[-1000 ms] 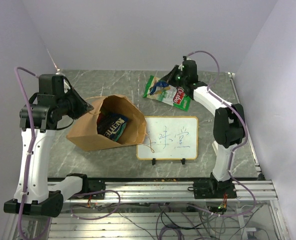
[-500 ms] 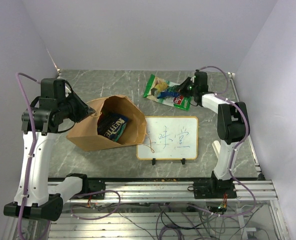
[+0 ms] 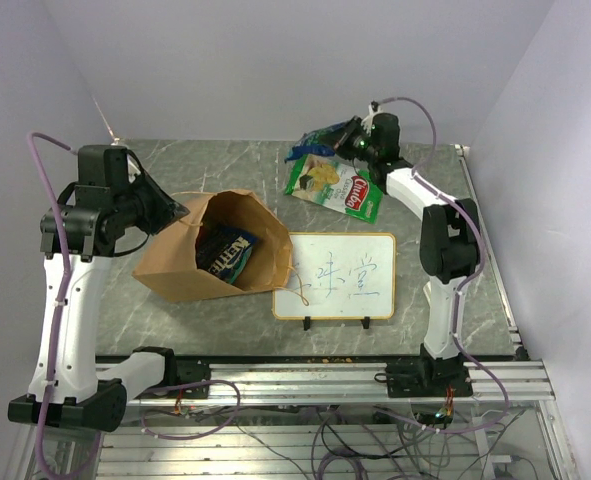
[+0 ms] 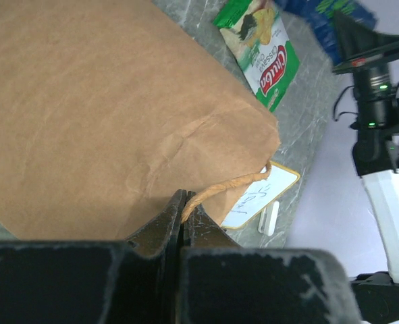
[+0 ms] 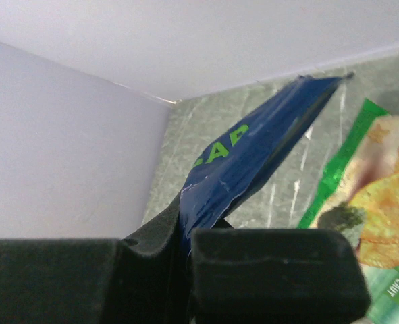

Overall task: Take the snacks out of the paper bag
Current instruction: Place the snack at the center of the board.

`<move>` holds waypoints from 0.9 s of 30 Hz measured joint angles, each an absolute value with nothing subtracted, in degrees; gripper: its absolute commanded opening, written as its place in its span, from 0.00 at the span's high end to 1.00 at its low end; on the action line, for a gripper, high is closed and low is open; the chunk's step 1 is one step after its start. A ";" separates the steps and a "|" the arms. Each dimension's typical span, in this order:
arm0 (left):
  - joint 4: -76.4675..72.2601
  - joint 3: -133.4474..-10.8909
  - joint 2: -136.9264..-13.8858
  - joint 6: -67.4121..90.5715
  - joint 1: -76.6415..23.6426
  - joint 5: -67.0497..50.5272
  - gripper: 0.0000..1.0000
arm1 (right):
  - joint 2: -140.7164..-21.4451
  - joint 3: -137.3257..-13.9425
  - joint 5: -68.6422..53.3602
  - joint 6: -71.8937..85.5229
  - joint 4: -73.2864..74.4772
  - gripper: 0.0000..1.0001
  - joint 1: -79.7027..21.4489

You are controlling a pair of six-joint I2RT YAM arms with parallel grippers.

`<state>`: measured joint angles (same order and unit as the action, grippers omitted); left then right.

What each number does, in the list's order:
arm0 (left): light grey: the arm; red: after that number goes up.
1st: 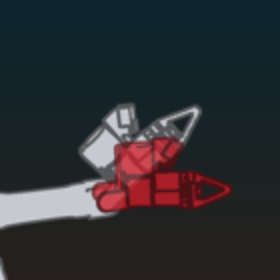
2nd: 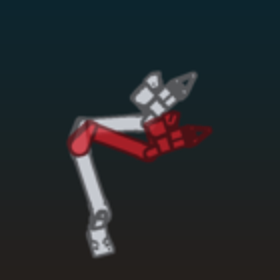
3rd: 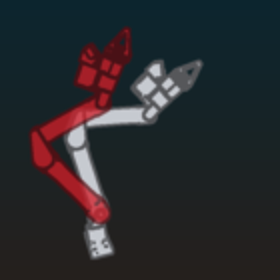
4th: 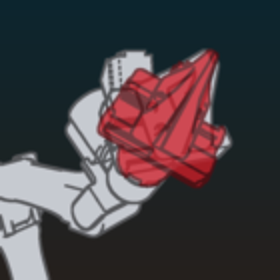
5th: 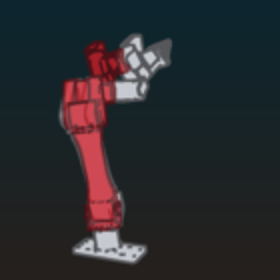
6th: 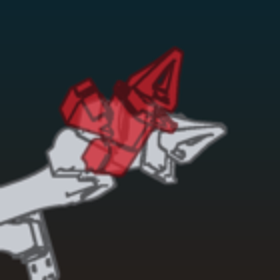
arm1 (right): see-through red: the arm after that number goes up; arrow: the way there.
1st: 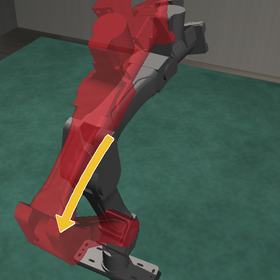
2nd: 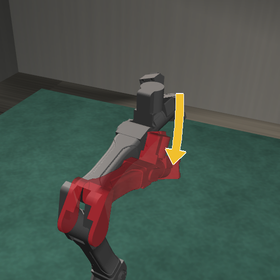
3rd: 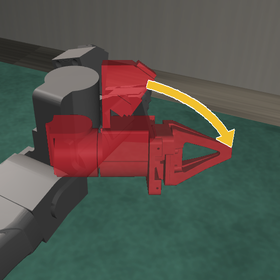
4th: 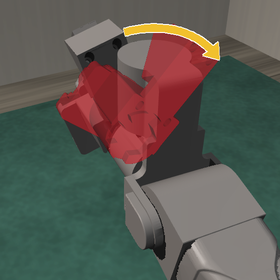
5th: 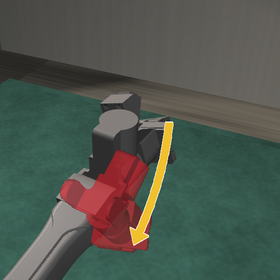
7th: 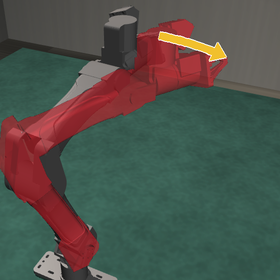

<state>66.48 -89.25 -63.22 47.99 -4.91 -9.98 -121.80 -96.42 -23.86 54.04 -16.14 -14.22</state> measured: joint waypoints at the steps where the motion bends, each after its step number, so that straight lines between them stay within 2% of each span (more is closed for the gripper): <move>1: 66.50 -89.97 -63.55 47.79 -4.91 -9.87 0.93 | -122.41 -95.20 -23.83 54.24 -16.34 1.00 -14.06; 12: 68.42 -93.03 -64.58 45.12 -4.91 -8.49 0.93 | -126.52 -82.28 -22.76 51.11 -11.68 1.00 -10.79; 23: 68.55 -92.92 -64.66 44.51 -4.91 -8.47 0.93 | -126.50 -82.50 -21.34 44.40 -4.23 0.82 -8.03; 27: 68.38 -92.58 -64.51 44.51 -4.91 -8.49 0.93 | -126.50 -84.29 -21.23 42.19 -1.63 0.70 -7.31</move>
